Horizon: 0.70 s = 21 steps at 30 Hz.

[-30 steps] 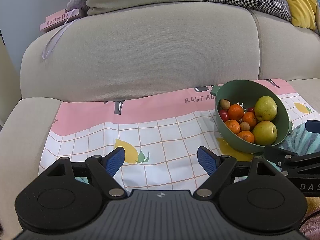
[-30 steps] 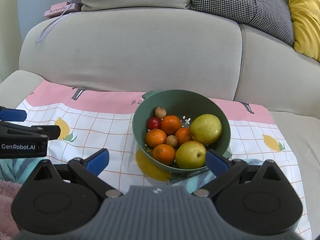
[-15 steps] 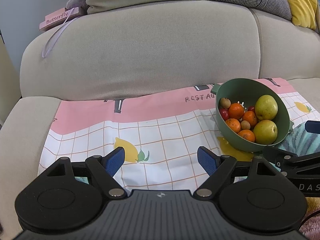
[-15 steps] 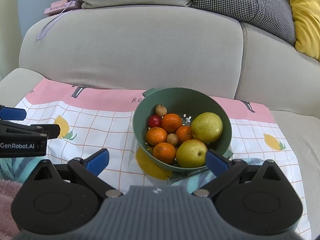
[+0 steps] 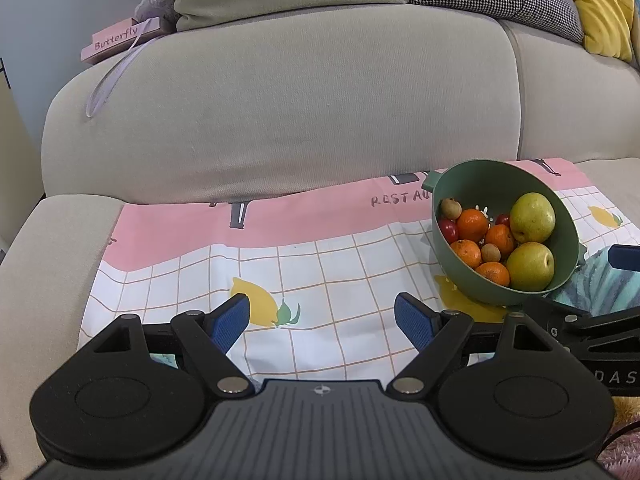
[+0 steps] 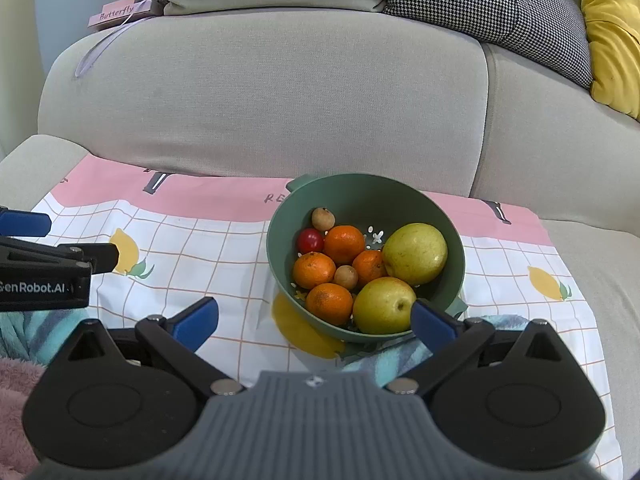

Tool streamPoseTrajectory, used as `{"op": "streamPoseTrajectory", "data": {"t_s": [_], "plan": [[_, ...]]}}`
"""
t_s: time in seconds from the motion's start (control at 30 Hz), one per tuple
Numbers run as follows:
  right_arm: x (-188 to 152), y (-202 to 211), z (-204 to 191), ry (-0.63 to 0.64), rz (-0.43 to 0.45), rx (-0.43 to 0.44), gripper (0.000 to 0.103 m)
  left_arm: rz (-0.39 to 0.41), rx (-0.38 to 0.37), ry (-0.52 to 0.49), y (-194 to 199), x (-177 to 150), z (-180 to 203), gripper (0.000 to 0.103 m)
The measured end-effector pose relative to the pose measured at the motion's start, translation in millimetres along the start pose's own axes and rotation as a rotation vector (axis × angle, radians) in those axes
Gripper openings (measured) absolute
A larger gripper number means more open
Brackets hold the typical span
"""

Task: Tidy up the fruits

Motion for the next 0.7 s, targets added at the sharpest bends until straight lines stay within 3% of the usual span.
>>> {"op": "streamPoseTrajectory", "data": {"t_s": [0.7], "plan": [[-2.6,0.1,0.1,0.001,-0.006,0.006,0.099,0.007,0.004,-0.001,3.9,1.5,-4.2,0.095]]}}
Point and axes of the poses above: each gripper's, at about its wrist camera, not at the fingertips, and y roughly against the way its jaws point, z to its right, x to its top, the point moved 5 cm from there along -y, roughly the way its jaws point, and after that the axes turned 8 degrees about z, right-handed, at the moved point
